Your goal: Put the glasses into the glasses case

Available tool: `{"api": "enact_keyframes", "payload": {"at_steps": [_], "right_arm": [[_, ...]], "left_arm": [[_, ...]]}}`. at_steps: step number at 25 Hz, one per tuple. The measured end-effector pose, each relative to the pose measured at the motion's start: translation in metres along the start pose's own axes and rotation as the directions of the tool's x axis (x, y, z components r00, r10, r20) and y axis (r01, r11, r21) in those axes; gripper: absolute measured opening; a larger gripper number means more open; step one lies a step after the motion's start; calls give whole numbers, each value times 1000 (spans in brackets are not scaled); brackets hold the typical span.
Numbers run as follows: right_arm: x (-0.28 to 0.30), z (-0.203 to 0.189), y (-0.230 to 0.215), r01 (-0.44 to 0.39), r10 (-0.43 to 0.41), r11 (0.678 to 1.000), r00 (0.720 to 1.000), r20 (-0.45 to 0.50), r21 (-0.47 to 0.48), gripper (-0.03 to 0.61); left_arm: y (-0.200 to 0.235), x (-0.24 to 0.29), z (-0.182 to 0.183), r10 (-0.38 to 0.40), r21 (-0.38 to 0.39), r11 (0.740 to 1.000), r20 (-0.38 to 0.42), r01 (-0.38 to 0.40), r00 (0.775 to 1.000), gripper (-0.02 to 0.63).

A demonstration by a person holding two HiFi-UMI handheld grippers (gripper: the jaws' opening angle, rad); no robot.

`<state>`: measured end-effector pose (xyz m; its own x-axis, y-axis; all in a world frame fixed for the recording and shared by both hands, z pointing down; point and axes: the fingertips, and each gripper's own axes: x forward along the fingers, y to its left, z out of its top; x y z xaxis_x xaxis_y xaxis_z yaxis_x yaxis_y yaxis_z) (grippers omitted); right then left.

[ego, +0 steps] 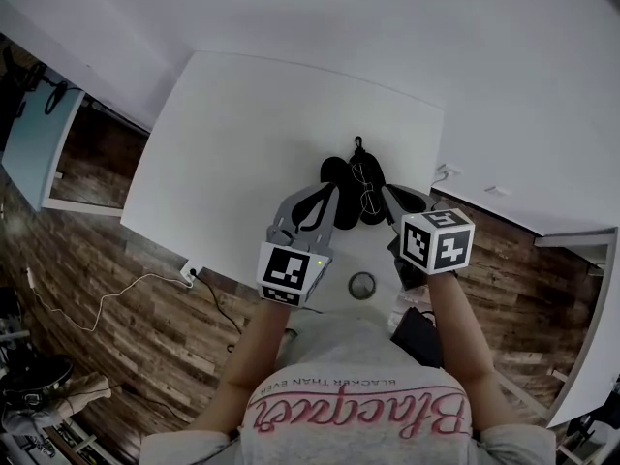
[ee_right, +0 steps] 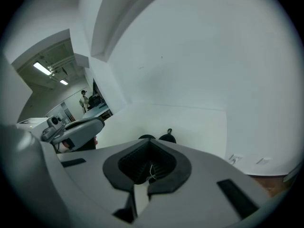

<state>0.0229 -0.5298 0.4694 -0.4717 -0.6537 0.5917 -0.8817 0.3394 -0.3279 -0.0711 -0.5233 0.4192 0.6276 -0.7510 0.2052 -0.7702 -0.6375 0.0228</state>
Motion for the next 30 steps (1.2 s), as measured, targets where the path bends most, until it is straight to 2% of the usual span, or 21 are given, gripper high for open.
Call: {"api": "enact_keyframes", "payload": {"at_steps": [5, 8, 10, 15, 21, 30], "right_arm": [[-38, 9, 18, -21, 26, 999, 994, 109, -44, 10], [-62, 17, 28, -25, 37, 998, 980, 196, -65, 9], [-80, 25, 35, -20, 47, 995, 961, 274, -99, 9], [-127, 43, 67, -24, 122, 974, 891, 436, -224, 9], [-162, 50, 93, -14, 170, 956, 841, 513, -294, 8], [-192, 55, 111, -2, 214, 938, 790, 575, -347, 8]], "left_arm": [[-16, -20, 26, 4, 22, 1000, 66, -6, 998, 5], [-28, -32, 37, -1, 38, 999, 93, -3, 996, 5], [-36, -38, 46, -6, 44, 999, 120, 1, 993, 5], [-55, -61, 76, -6, 18, 1000, 210, 2, 978, 5], [-76, -79, 108, -28, 68, 998, 296, 9, 955, 5], [-94, -95, 124, -44, 102, 995, 338, 10, 940, 5]]}}
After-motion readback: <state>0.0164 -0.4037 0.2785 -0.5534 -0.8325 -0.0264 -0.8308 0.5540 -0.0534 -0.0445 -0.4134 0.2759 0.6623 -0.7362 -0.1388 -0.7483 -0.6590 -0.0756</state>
